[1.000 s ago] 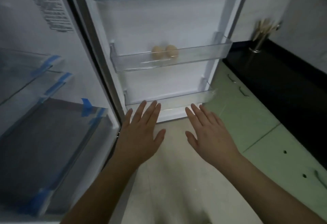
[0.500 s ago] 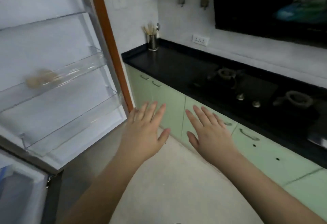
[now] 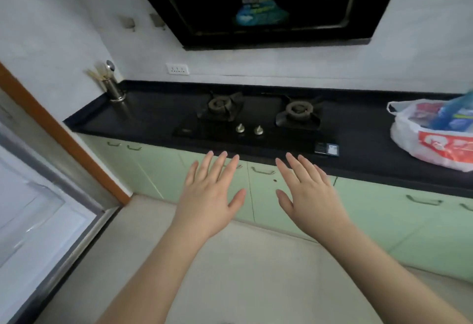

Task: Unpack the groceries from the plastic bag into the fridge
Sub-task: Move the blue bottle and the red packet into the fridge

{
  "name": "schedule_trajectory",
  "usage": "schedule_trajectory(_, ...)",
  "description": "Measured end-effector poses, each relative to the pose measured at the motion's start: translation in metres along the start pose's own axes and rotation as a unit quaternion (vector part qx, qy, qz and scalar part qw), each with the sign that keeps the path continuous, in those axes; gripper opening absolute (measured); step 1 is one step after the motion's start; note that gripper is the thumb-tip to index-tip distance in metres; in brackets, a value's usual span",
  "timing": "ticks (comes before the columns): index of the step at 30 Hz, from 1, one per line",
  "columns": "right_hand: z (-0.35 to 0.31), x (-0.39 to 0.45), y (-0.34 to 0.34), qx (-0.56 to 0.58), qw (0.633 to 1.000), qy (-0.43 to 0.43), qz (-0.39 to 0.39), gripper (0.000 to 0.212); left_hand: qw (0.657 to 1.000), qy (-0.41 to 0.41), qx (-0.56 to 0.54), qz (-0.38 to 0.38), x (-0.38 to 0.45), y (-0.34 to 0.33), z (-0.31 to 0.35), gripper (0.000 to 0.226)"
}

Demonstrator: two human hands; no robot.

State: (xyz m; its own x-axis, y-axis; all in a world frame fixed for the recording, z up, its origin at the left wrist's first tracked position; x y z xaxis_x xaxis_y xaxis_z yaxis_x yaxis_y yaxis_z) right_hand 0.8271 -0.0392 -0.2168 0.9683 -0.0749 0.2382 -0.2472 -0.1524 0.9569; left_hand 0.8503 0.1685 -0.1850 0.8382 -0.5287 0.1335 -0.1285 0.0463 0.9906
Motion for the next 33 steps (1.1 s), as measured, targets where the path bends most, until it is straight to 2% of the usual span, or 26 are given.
schedule_trajectory(8,0.108,-0.002,0.021,-0.007,0.99,-0.133,0.045,0.065,0.99,-0.139,-0.015,0.017,0.102,-0.012,0.088,0.074)
schedule_trajectory(15,0.186,0.016,0.022,-0.043,0.968,-0.241,0.058,0.062,0.968,-0.242,-0.043,0.043,0.19,-0.036,0.137,0.069)
schedule_trajectory(19,0.218,0.034,0.021,-0.064,0.955,-0.284,0.051,0.064,0.955,-0.278,-0.077,0.064,0.241,-0.043,0.154,0.068)
schedule_trajectory(25,0.251,0.044,0.02,-0.073,0.936,-0.341,0.049,0.064,0.933,-0.347,-0.092,0.034,0.292,-0.064,0.188,0.07)
schedule_trajectory(33,0.311,0.038,0.031,-0.059,0.917,-0.39,0.064,0.064,0.917,-0.388,-0.087,0.024,0.342,-0.074,0.254,0.069)
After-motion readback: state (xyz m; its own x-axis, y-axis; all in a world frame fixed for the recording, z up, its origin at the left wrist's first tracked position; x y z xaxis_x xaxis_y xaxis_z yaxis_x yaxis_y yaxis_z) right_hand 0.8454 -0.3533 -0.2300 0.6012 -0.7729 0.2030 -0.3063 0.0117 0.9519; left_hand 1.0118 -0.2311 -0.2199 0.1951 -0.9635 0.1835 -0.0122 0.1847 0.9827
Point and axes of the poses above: each hand's wrist, its own x-axis towards the middle knuckle, its own y-axis out of the back of the hand, z = x × y, the point moved 2 cm from there along x, towards the middle knuckle, and after that the axes turned 10 degrees about -y, right-handed, at the moved point
